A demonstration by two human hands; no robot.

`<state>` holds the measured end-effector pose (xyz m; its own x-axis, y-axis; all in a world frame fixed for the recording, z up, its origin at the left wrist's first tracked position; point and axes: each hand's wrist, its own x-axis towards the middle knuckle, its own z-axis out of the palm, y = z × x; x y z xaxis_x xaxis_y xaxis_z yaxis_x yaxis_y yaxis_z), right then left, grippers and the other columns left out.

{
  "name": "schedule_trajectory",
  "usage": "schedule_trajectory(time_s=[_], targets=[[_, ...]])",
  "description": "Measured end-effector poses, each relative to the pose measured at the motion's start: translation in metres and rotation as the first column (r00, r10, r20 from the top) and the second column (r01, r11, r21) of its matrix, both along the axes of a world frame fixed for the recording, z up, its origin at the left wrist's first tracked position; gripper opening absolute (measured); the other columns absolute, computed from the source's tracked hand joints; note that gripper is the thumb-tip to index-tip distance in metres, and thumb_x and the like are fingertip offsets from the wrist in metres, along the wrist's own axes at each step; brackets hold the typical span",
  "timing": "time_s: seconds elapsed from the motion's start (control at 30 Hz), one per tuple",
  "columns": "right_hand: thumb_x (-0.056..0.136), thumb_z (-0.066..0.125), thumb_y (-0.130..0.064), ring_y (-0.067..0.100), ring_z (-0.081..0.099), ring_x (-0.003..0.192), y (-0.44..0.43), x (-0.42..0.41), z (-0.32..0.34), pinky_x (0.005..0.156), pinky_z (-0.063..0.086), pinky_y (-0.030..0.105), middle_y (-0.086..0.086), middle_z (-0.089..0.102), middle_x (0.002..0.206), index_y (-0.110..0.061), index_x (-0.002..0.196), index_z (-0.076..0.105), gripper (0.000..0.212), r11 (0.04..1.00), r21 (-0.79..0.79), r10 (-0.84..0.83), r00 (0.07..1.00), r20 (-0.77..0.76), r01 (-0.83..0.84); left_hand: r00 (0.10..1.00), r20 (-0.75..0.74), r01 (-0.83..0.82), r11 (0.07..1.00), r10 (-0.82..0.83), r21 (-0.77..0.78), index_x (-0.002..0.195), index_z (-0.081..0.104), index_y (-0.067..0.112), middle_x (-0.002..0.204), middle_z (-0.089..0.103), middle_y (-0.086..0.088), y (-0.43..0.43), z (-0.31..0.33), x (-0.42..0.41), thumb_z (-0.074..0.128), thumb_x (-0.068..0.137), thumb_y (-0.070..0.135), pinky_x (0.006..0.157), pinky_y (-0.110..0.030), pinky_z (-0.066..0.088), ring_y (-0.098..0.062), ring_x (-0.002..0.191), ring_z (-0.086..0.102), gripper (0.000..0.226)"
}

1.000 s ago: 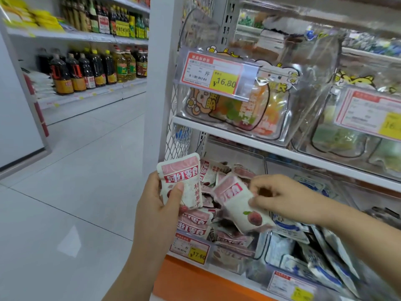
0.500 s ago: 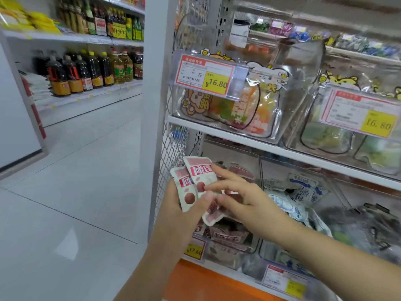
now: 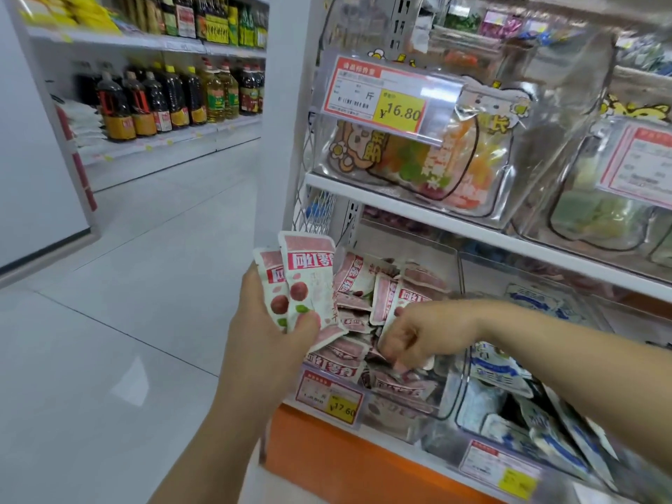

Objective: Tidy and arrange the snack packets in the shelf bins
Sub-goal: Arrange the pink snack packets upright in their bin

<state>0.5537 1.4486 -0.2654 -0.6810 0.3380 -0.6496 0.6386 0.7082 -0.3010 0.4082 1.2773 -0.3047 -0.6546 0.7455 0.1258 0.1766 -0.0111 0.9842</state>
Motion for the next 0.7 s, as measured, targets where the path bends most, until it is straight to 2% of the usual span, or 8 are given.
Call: schedule_trajectory(time_s=[0.1,0.2,0.27,0.3,0.37,0.43,0.57,0.7], targets=[[0.078,0.075,-0.033,0.015,0.064,0.086,0.007,-0.010,-0.009,0.074,0.049,0.023,-0.013,0.065,0.084,-0.036,0.087,0.063,0.016,0.999,0.001,0.033,0.982,0.185,-0.033,1.000,0.010,0.014,1.000,-0.014,0.003,0.120,0.043,0.035,0.094,0.064,0.022,-0.001,0.000,0.000,0.067,0.083,0.007,0.053,-0.013,0.052,0.002,0.081,0.067,0.053],[0.065,0.080,-0.049,0.020,0.060,0.104,0.009,-0.018,-0.015,0.090,0.051,0.034,-0.006,0.061,0.112,-0.025,0.121,0.060,0.065,0.999,0.010,0.040,0.955,0.293,-0.045,0.999,0.032,0.024,1.000,-0.025,0.009,0.120,0.042,0.036,0.094,0.064,0.023,-0.001,0.000,-0.002,0.066,0.083,0.005,0.054,-0.013,0.052,0.002,0.082,0.067,0.054],[0.049,0.081,-0.065,0.021,0.059,0.107,0.009,-0.022,-0.019,0.092,0.052,0.040,-0.003,0.057,0.120,-0.022,0.131,0.051,0.097,0.995,0.024,0.078,0.937,0.339,-0.092,0.999,0.039,0.032,0.999,-0.032,0.016,0.121,0.042,0.036,0.095,0.064,0.023,0.000,-0.001,-0.002,0.067,0.083,0.005,0.056,-0.014,0.053,0.004,0.083,0.067,0.055],[0.050,0.080,-0.065,0.022,0.058,0.109,0.009,-0.023,-0.020,0.094,0.051,0.040,0.000,0.055,0.125,-0.020,0.135,0.046,0.102,0.992,0.035,0.102,0.924,0.368,-0.124,0.999,0.038,0.035,0.999,-0.035,0.020,0.121,0.042,0.035,0.095,0.064,0.024,0.000,-0.001,-0.003,0.067,0.082,0.005,0.056,-0.013,0.052,0.006,0.083,0.066,0.055],[0.067,0.079,-0.049,0.023,0.056,0.113,0.010,-0.026,-0.021,0.096,0.048,0.035,0.007,0.049,0.136,-0.014,0.142,0.035,0.093,0.988,0.056,0.108,0.904,0.413,-0.144,0.998,0.042,0.039,0.999,-0.040,0.028,0.119,0.043,0.034,0.093,0.064,0.025,0.001,-0.002,-0.003,0.067,0.083,0.005,0.055,-0.013,0.052,0.009,0.082,0.065,0.052],[0.075,0.077,-0.039,0.023,0.054,0.114,0.011,-0.028,-0.024,0.094,0.048,0.031,0.008,0.045,0.140,-0.011,0.144,0.030,0.088,0.989,0.053,0.101,0.898,0.428,-0.137,0.998,0.049,0.044,0.998,-0.046,0.033,0.115,0.044,0.034,0.090,0.065,0.027,0.002,-0.004,-0.003,0.066,0.083,0.005,0.055,-0.013,0.052,0.008,0.081,0.066,0.049],[0.072,0.079,-0.038,0.024,0.049,0.124,0.013,-0.030,-0.027,0.102,0.045,0.036,0.006,0.042,0.143,-0.012,0.144,0.029,0.092,0.990,0.068,0.083,0.906,0.414,-0.122,0.996,0.055,0.065,0.997,-0.067,0.042,0.113,0.044,0.033,0.091,0.066,0.023,0.004,-0.003,-0.001,0.066,0.083,0.005,0.056,-0.016,0.053,0.005,0.082,0.067,0.046],[0.069,0.078,-0.049,0.024,0.044,0.129,0.014,-0.028,-0.030,0.107,0.039,0.038,0.002,0.044,0.142,-0.016,0.141,0.034,0.091,0.981,0.068,0.137,0.898,0.418,-0.182,0.995,0.040,0.087,0.995,-0.089,0.054,0.113,0.044,0.035,0.093,0.065,0.030,0.005,-0.003,0.001,0.064,0.084,0.003,0.057,-0.015,0.053,0.006,0.082,0.067,0.047]])
